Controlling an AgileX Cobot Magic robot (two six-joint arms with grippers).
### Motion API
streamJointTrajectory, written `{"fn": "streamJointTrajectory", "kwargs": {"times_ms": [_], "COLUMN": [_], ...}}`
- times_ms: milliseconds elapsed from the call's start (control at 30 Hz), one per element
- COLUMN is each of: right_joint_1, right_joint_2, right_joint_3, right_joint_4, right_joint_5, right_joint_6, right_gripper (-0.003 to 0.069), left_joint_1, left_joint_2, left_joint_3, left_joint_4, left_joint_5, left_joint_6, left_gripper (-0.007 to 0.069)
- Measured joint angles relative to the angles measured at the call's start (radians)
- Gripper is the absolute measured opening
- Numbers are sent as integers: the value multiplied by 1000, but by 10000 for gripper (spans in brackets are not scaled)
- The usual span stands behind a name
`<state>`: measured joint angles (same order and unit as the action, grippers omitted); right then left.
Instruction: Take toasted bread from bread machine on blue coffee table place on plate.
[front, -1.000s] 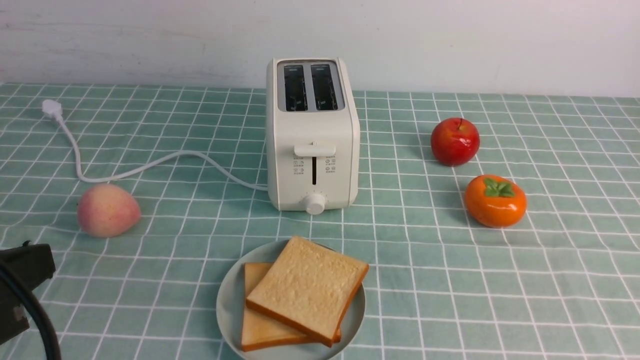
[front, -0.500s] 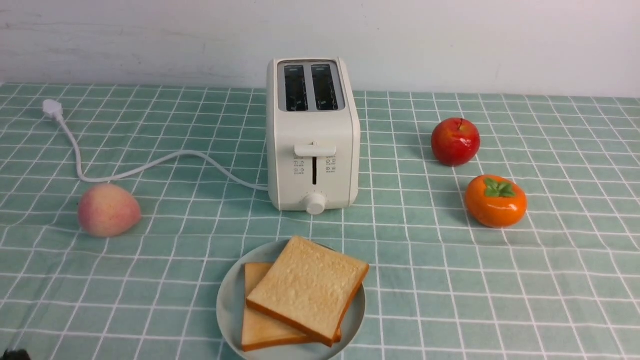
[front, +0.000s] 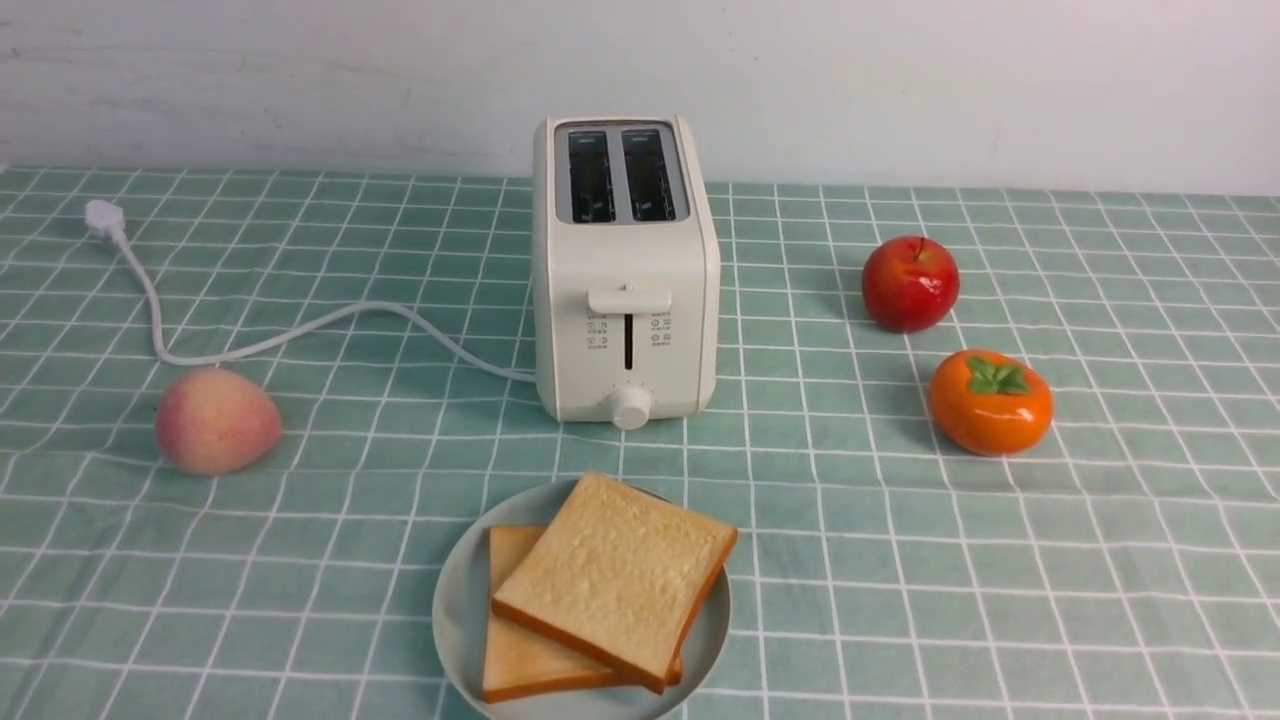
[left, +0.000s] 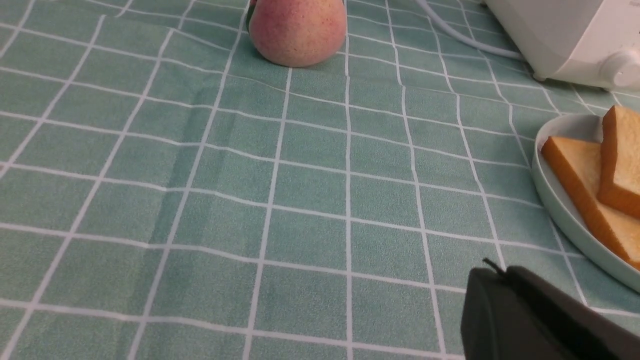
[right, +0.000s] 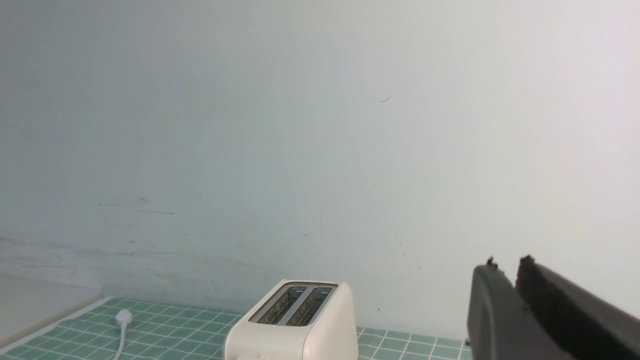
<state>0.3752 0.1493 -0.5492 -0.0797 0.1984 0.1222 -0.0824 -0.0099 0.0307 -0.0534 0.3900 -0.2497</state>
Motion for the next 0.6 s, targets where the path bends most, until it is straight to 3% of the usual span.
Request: {"fn": "streamJointTrajectory", "kwargs": {"times_ms": [600], "right_joint_1": [0], "right_joint_2": [0], "right_joint_3": [1], "right_joint_4": [0], "right_joint_5": [0], "right_joint_6": [0], "right_gripper": [88], "left_joint_1": [0], "left_joint_2": [0], "left_joint_3": [0], "left_joint_4": [-2], "left_joint_5": [0], "left_joint_6": [0], "left_gripper": [-3]}}
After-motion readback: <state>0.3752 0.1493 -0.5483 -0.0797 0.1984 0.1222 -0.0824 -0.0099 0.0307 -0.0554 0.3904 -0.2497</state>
